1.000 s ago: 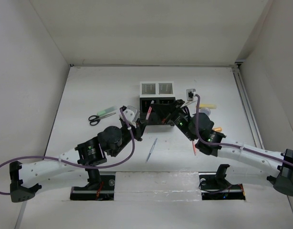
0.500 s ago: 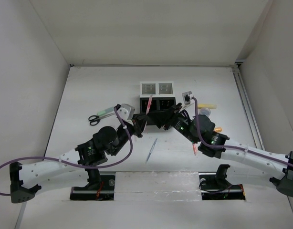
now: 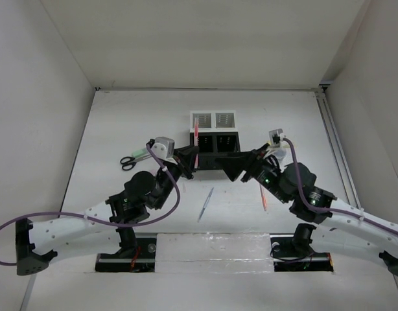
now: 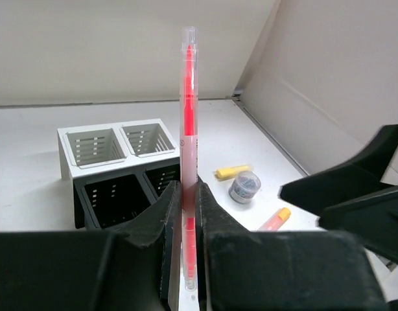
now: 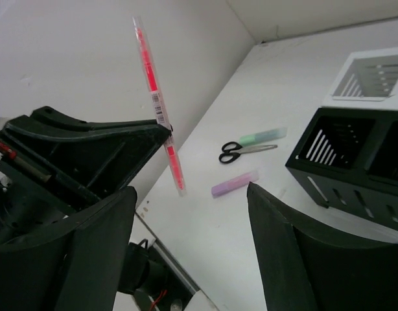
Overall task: Sort the stationery into containers
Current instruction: Close the pen cap on the pen, then place the pen in the storage box.
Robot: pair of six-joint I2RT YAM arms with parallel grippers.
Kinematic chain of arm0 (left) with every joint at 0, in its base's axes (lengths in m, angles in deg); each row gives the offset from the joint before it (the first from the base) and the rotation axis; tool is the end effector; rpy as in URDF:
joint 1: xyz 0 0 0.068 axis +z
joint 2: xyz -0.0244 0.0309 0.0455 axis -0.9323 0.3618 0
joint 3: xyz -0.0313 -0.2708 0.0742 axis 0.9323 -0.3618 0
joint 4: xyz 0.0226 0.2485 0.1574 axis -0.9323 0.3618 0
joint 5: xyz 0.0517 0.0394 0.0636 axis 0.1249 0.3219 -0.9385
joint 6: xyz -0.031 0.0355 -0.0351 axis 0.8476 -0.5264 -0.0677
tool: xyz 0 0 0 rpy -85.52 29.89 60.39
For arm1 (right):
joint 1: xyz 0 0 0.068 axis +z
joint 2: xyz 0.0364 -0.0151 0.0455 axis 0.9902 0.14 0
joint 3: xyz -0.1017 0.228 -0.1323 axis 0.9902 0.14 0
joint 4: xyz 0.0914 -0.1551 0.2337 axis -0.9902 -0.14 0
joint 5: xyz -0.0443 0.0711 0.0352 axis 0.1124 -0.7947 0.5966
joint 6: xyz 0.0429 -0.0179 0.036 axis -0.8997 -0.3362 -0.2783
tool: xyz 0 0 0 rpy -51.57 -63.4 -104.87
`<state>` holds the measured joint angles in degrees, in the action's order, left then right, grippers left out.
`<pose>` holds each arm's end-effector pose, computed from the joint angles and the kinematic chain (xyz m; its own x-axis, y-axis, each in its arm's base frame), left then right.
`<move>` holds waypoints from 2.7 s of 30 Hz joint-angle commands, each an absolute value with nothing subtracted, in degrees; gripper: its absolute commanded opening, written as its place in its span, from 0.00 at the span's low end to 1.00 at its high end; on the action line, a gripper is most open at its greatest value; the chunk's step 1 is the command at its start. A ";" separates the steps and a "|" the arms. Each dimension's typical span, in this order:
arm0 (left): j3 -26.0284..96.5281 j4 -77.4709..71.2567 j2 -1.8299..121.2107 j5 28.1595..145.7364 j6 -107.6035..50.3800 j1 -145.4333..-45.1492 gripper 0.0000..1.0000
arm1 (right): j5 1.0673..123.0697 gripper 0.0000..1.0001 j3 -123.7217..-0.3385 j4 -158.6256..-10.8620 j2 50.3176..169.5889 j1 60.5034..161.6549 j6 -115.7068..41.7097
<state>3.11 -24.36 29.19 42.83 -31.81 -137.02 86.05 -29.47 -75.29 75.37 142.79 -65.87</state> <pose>0.1023 -0.1890 0.3773 0.0365 -0.4103 -0.9112 0.5579 0.7649 -0.3220 0.1222 0.1945 0.3663 -0.3717 0.4826 -0.7930 -0.5967 0.5302 0.6024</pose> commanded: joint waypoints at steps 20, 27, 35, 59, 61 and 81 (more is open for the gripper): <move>20.01 -45.12 65.74 52.84 -30.61 -113.80 0.00 | 93.79 0.76 -24.72 -90.21 61.13 143.21 -62.70; 25.83 -46.97 74.62 58.03 -32.45 -109.49 0.00 | 93.79 0.76 -24.10 -93.03 58.23 143.21 -62.70; 27.94 -49.78 81.05 59.88 -32.46 -108.08 0.00 | 95.46 0.76 -23.57 -96.53 55.15 143.21 -62.70; 37.17 -50.31 92.21 79.82 -31.40 -106.85 0.00 | 98.63 0.76 -24.01 -104.71 51.29 143.21 -65.43; 37.17 -51.01 93.00 80.88 -32.98 -106.85 0.00 | 99.23 0.76 -24.01 -105.50 51.28 143.21 -65.43; 34.54 -53.21 96.17 79.83 -34.04 -106.85 0.00 | 99.24 0.76 -25.16 -107.35 51.81 143.21 -65.96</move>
<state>35.13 -49.47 96.95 79.88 -33.95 -106.94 98.48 -23.74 -107.81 51.48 142.79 -65.80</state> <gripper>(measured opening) 0.040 0.759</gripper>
